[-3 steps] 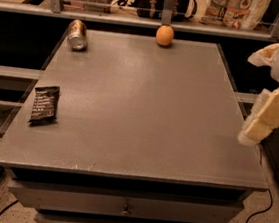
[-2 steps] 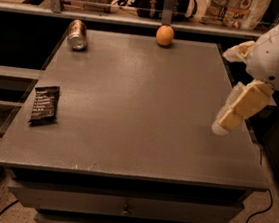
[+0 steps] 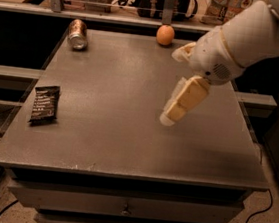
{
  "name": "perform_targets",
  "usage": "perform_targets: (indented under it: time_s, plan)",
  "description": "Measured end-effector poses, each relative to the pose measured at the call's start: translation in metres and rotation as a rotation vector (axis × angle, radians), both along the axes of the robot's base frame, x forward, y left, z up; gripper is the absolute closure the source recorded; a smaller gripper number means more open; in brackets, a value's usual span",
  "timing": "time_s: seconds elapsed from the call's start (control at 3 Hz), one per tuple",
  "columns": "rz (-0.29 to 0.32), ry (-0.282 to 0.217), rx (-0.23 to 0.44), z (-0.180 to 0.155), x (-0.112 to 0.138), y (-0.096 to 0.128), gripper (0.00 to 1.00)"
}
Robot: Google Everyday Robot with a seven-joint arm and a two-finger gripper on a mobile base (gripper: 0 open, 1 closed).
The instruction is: Move rxbar chocolate near orange can
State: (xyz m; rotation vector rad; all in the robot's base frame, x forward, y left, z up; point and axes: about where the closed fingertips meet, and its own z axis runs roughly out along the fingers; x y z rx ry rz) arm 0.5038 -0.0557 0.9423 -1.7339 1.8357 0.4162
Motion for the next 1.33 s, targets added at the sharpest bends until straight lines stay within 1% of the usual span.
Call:
perform_targets:
  time_s: [0.33, 0.67, 1.0, 1.33]
  plan:
    - [0.009, 0.004, 0.001, -0.001, 0.001, 0.007, 0.0]
    - [0.023, 0.025, 0.018, -0.004, 0.002, 0.015, 0.0]
    - [0.063, 0.051, 0.072, -0.013, 0.011, 0.06, 0.0]
    - [0.126, 0.077, 0.124, -0.024, 0.019, 0.112, 0.0]
